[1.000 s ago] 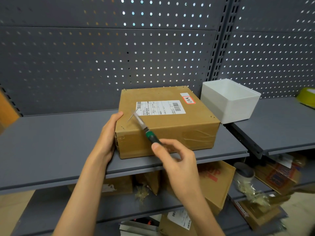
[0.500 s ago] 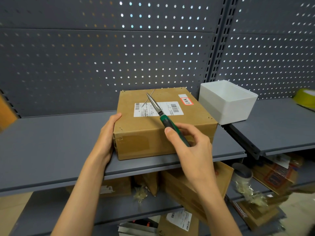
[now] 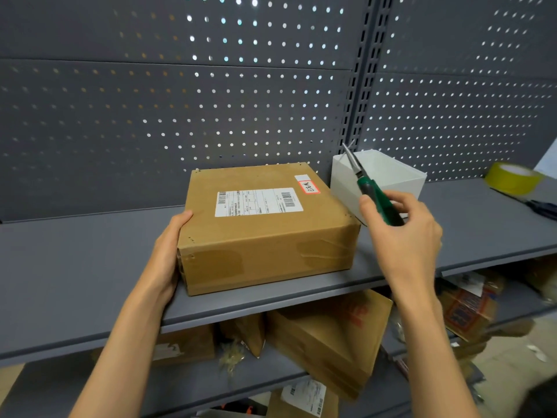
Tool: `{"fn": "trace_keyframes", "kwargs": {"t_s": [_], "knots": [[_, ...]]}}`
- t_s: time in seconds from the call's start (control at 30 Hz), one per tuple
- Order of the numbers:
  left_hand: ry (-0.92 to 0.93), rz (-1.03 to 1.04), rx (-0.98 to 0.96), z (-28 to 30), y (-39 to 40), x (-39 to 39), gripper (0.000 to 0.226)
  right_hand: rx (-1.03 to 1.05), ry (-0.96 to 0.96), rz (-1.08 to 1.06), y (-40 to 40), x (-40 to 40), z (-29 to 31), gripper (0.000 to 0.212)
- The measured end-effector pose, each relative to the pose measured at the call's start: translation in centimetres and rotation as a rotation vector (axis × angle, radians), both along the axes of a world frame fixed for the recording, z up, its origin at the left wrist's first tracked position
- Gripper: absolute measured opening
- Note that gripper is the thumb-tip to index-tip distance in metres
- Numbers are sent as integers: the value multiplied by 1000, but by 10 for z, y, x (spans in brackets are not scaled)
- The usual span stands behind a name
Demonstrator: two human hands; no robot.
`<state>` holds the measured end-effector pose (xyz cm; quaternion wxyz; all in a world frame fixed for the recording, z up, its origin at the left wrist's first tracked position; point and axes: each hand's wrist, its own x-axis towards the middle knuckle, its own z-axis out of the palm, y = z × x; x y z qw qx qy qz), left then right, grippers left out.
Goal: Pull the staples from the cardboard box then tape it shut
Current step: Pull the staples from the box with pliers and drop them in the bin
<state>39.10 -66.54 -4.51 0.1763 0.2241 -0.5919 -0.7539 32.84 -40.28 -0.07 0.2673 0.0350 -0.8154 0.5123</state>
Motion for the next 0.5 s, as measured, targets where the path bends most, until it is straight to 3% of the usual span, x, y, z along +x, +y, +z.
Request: {"fn": "trace_keyframes", "kwargs": {"t_s": [0.5], "knots": [[6, -4, -7, -1, -1, -1, 33, 272, -54, -271, 26, -44, -7, 47]]}}
